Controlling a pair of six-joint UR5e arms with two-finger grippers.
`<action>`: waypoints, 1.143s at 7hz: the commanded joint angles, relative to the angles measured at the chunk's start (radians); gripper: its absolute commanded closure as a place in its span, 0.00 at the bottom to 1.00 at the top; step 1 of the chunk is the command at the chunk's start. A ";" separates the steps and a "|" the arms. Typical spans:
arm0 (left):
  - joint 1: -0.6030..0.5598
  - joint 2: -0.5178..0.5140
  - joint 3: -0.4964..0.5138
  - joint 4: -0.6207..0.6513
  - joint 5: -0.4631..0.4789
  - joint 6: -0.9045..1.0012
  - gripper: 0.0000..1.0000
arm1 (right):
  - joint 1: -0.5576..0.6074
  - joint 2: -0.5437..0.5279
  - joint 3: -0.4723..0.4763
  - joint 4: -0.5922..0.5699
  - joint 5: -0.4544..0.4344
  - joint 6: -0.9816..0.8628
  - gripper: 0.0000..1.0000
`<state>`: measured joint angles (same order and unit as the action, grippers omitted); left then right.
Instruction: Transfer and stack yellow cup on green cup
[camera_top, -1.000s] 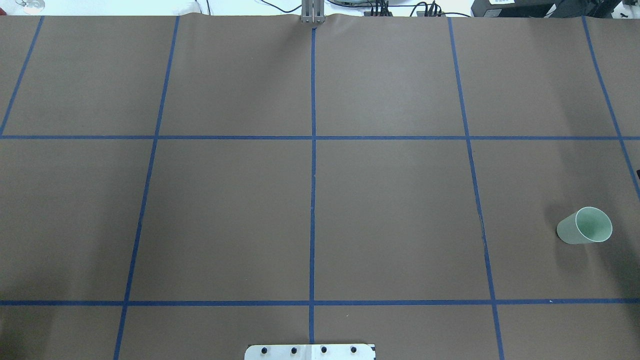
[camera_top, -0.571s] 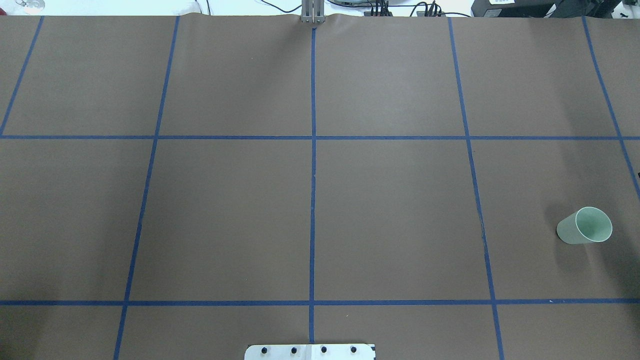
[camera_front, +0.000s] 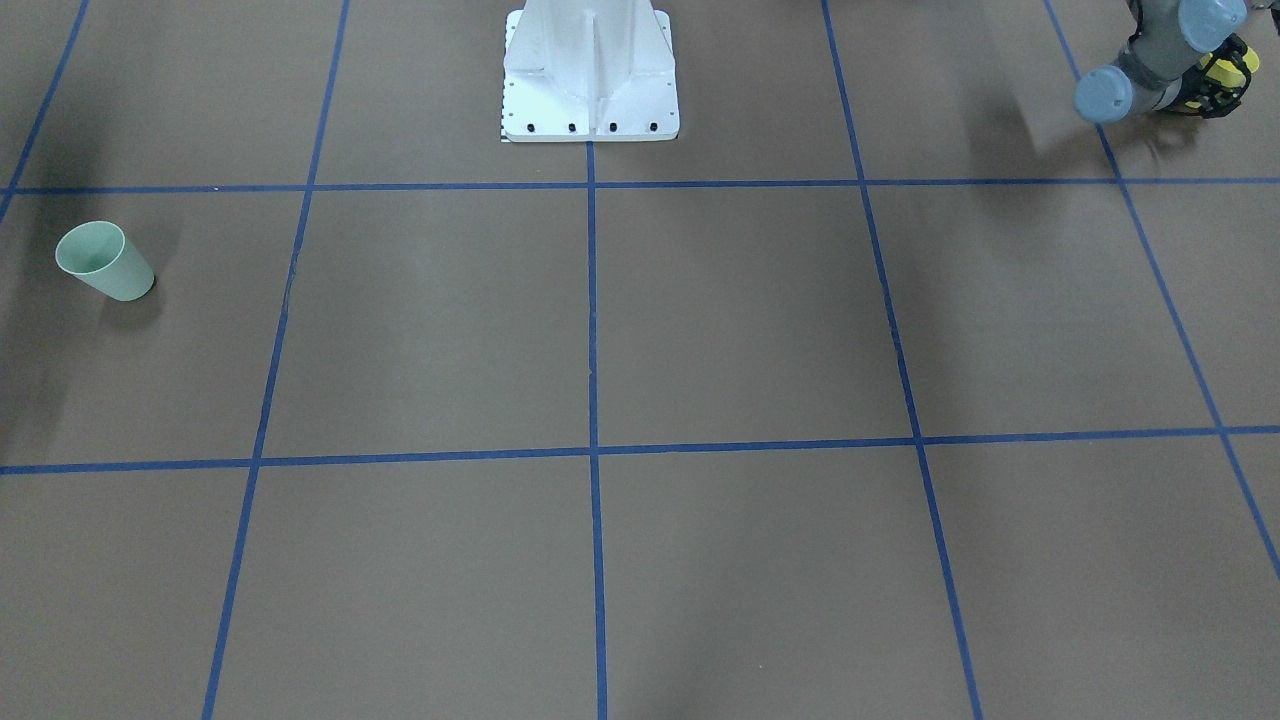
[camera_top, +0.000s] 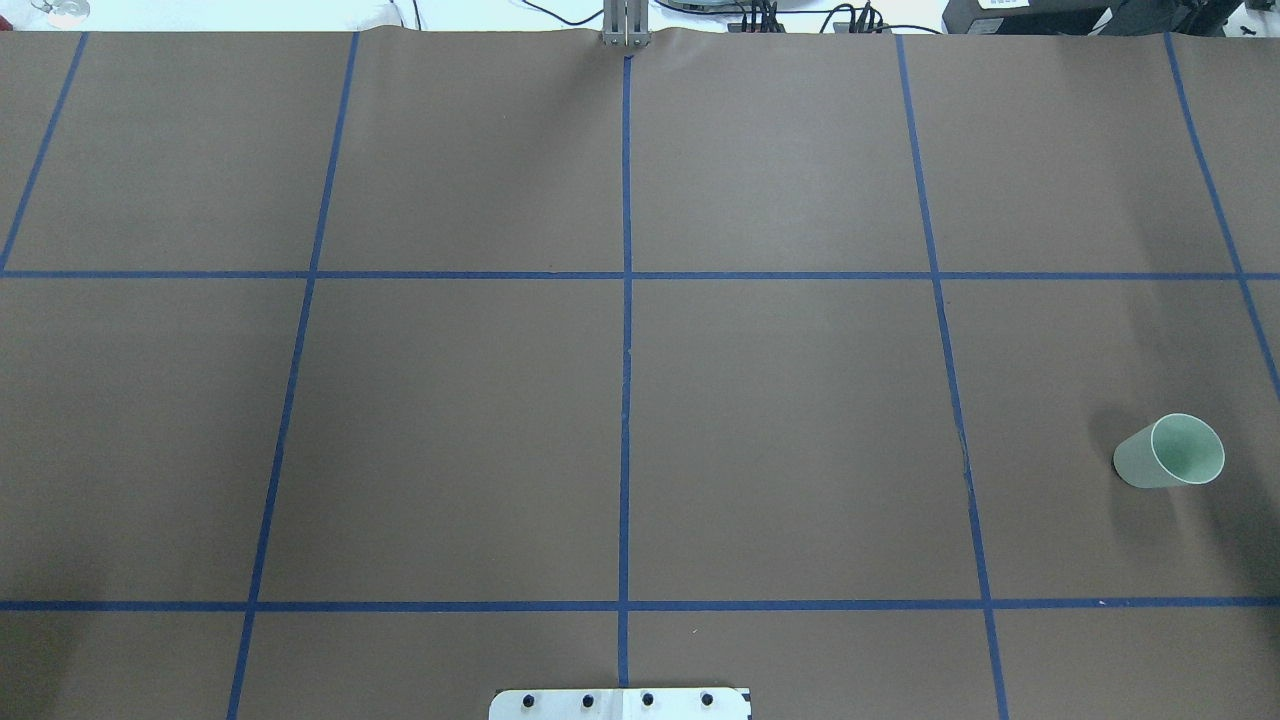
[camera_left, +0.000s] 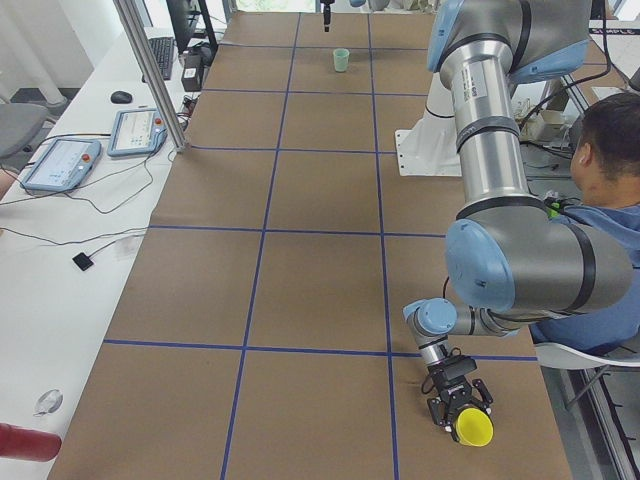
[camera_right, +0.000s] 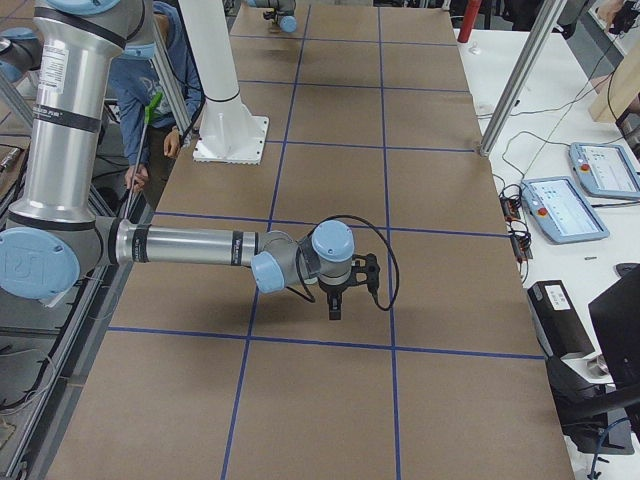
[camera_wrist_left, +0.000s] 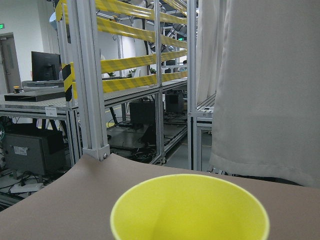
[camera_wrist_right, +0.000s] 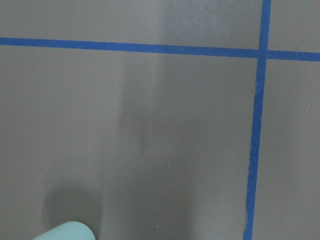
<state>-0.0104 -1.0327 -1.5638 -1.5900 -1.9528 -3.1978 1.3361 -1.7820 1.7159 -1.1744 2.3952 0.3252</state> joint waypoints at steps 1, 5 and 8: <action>0.018 0.003 0.001 -0.036 0.003 -0.017 0.54 | 0.000 0.000 0.001 0.001 0.004 0.000 0.00; 0.046 0.205 -0.004 -0.189 0.032 0.077 0.94 | 0.000 0.004 0.010 -0.001 0.010 0.005 0.00; 0.029 0.246 0.030 -0.203 0.287 0.221 1.00 | 0.000 0.013 0.014 -0.001 0.013 0.003 0.00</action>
<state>0.0284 -0.7996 -1.5531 -1.7825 -1.7706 -3.0470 1.3361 -1.7695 1.7259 -1.1761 2.4050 0.3284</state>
